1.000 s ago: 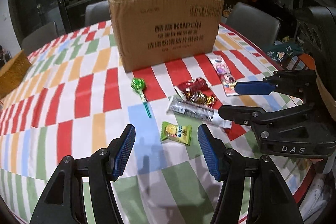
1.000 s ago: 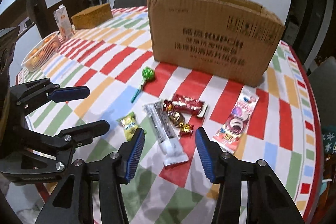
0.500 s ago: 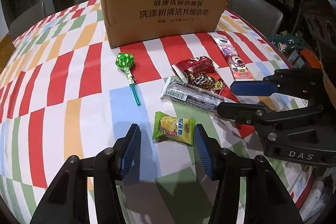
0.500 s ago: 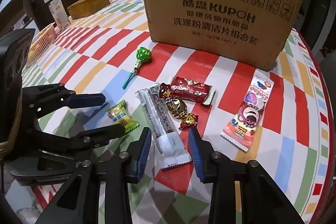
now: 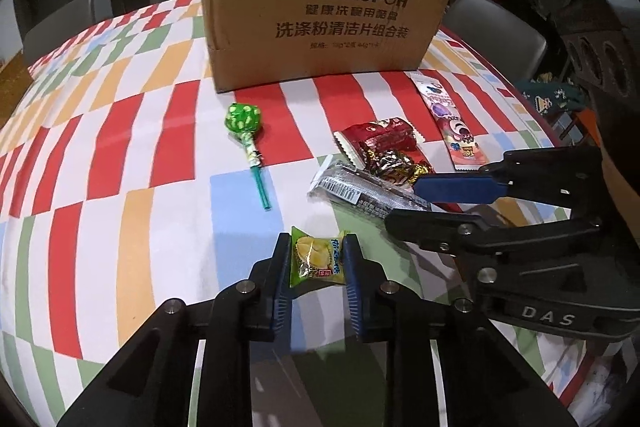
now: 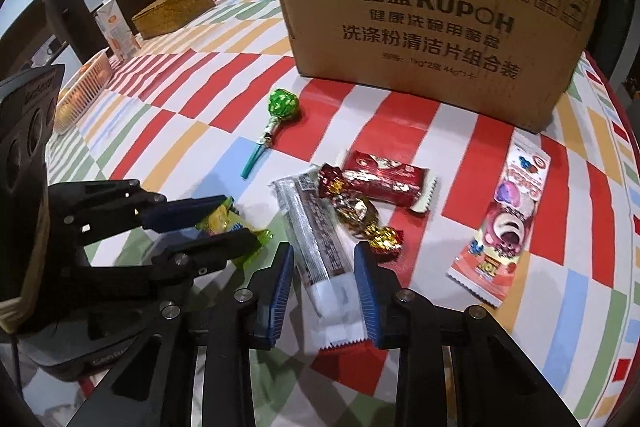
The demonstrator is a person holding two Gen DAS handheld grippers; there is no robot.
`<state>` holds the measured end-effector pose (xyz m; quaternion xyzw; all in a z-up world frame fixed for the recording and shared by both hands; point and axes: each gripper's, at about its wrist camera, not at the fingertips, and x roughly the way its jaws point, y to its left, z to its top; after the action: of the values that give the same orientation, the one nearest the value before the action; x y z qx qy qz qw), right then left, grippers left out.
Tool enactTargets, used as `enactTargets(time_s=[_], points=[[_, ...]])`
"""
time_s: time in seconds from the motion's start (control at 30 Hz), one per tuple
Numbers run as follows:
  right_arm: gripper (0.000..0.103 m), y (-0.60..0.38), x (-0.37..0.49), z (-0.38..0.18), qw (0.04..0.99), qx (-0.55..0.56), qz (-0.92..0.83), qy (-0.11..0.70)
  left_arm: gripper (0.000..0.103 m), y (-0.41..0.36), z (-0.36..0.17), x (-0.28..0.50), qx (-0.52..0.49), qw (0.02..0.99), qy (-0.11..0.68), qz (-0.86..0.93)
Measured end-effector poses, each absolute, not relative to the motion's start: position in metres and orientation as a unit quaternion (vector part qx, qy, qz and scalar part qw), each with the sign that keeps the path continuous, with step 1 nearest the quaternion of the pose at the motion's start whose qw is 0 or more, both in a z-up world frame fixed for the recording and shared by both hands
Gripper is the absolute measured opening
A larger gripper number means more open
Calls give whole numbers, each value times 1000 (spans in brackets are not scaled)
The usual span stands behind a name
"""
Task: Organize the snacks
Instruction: 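Grasp the yellow-green candy with the left tool while the right tool grasps the white bar, then carry the candy and white bar into the box and open both tools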
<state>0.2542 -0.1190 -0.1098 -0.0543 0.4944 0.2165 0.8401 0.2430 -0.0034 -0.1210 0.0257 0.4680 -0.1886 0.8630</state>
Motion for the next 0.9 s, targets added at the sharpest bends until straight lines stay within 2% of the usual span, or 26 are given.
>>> enactTargets(time_s=[0.3,0.37,0.53,0.9], points=[[30,-104,264,-116,838,-62,216,498,25,13,-109,233,4,875,459,-157],[22,-102,265,-116,840,-68,211,495,25,15,-107,231,1,878,455,-151],[20,-102,259,-112,842,-66,214,491,25,20,-97,225,-9,885,444,-142],[20,-121,231,-57,879,-32,201,432,25,20,-54,213,-22,907,396,-141]])
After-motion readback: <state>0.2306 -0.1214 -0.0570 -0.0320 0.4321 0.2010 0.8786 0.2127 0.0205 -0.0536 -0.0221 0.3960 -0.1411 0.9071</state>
